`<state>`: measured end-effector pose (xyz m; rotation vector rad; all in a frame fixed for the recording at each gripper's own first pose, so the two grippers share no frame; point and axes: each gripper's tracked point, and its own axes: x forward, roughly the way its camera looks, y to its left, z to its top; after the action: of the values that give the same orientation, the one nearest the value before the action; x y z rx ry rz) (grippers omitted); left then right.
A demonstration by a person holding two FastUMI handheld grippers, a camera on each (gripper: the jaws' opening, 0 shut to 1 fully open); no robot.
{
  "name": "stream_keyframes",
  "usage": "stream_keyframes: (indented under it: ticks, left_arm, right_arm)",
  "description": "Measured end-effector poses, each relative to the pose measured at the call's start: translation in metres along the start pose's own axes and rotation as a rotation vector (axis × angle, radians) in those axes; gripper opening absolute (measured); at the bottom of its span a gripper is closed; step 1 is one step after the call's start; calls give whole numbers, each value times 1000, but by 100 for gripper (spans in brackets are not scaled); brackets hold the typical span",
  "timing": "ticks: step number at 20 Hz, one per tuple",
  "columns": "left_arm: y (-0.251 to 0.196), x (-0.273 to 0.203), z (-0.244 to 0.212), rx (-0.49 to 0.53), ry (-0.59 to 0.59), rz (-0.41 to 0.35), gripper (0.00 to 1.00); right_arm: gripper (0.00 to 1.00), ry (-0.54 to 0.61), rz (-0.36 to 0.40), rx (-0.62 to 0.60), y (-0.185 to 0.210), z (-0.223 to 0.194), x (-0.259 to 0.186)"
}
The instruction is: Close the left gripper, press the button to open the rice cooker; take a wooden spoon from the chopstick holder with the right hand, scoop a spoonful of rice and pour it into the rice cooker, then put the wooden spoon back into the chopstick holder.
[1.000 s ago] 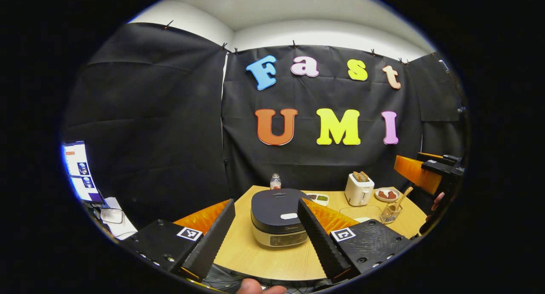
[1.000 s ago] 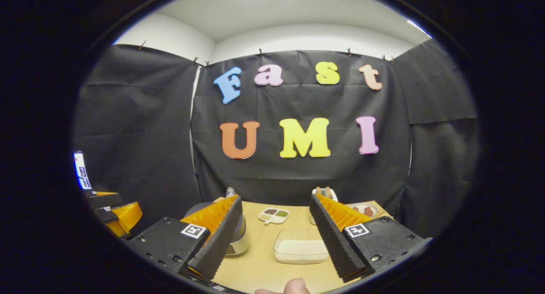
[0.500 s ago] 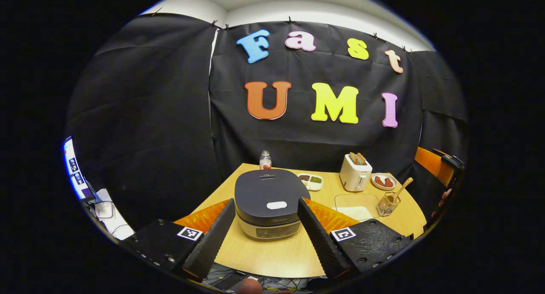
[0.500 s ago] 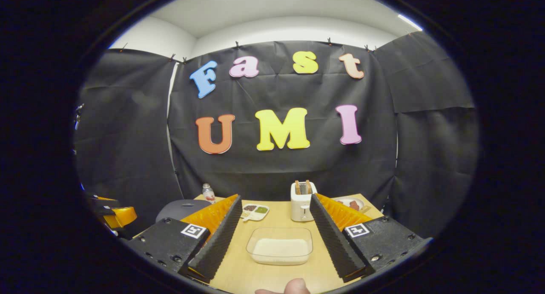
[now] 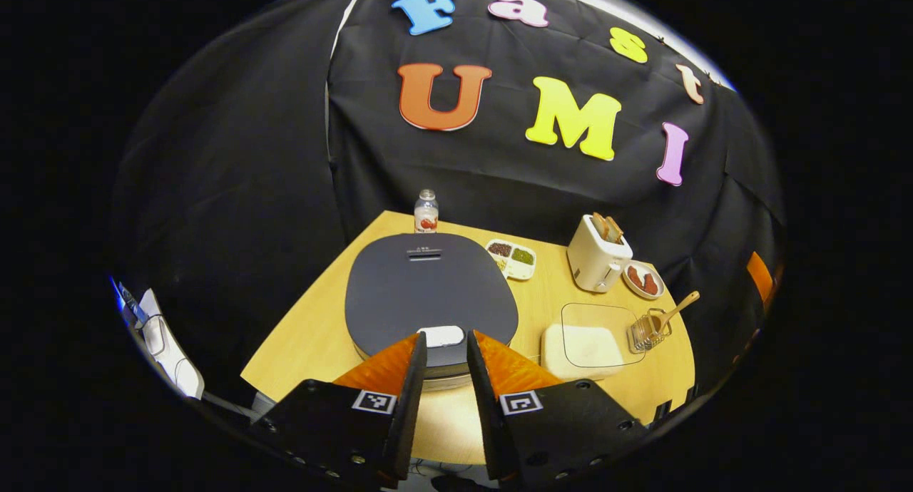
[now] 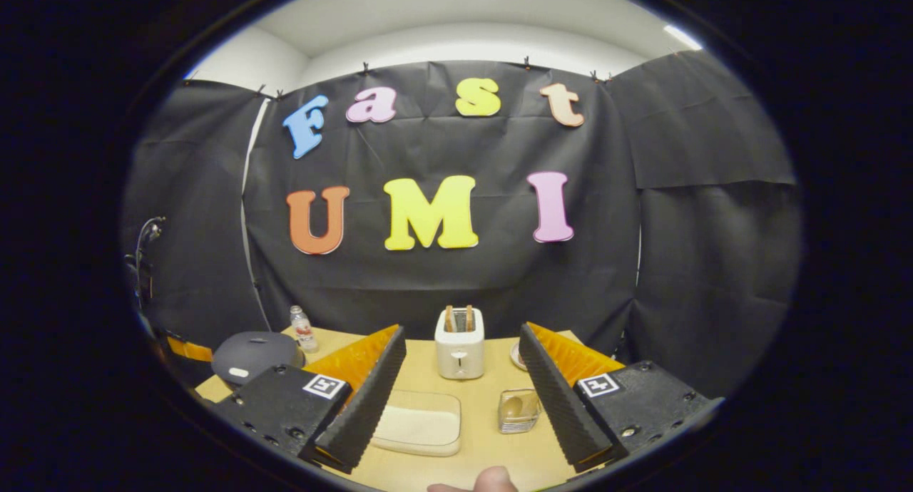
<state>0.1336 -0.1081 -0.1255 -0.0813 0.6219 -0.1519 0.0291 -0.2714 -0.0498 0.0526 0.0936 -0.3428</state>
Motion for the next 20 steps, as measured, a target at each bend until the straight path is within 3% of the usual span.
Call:
stream_keyframes:
  ticks: [3,4,9,18,19,20]
  left_arm:
    - [2,26,-1,-52,76,2,4]
    - [-1,27,2,-65,95,-9,0]
    - [-5,50,-5,-40,185,-31,0]
    - [3,74,-30,-31,243,-20,0]
    - [4,74,-31,-33,249,-10,9]
    - [3,77,-37,-13,268,1,0]
  right_arm:
    - [100,-7,-16,-18,-14,-4,12]
    - [100,-4,-18,-18,-17,-6,16]
    - [99,40,-32,-5,-30,-25,32]
    - [100,75,-55,3,-46,-36,48]
    - [100,75,-52,4,-43,-37,48]
    - [100,76,-47,2,-41,-38,48]
